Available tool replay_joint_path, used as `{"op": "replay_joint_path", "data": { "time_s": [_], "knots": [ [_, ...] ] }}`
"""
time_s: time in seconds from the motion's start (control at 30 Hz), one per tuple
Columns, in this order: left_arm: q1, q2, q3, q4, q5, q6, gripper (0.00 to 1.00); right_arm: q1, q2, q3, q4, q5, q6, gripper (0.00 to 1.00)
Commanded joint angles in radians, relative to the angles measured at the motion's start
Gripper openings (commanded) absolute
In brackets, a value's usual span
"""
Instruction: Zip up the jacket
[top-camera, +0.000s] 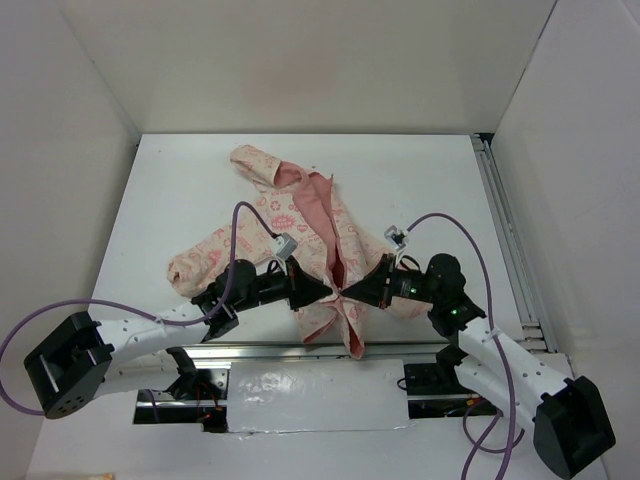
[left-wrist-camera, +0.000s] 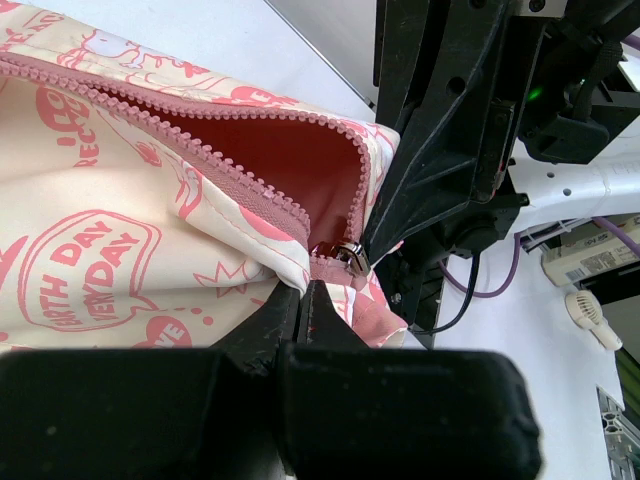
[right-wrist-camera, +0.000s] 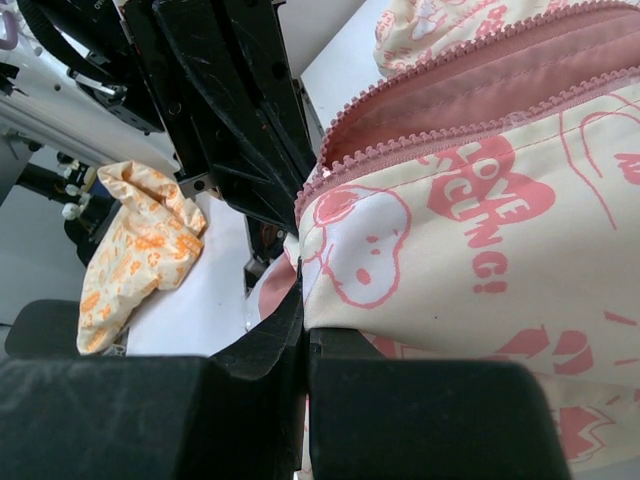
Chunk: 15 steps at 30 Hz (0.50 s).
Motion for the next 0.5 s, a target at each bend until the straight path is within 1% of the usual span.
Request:
{"op": "replay_joint_path", "data": {
  "time_s": [0.0,0.13,0.23,0.27,0.4,0.47],
  "knots": [
    [-0.006,0.005,0.023,0.063,0.066,0.017,0.00,0.008,0.001,0.010,0.088,0.030,-0.002,0.00],
    [-0.006,0.014,0.032,0.061,0.086,0.023,0.00,0.010,0.018,0.023,0.072,0.020,-0.027,0.00],
    [-0.006,0.022,0.043,0.050,0.086,0.027,0.00,0.021,0.043,0.048,0.018,0.023,-0.051,0.00],
    [-0.006,0.023,0.045,0.049,0.082,0.027,0.00,0.024,0.047,0.063,-0.025,0.029,-0.056,0.00],
    [-0.007,0.016,0.046,0.047,0.082,0.036,0.00,0.027,0.075,0.069,-0.046,0.023,-0.064,0.00],
    [-0.006,0.011,0.046,0.041,0.072,0.036,0.00,0.027,0.090,0.083,-0.086,0.026,-0.078,0.00]
  ]
}}
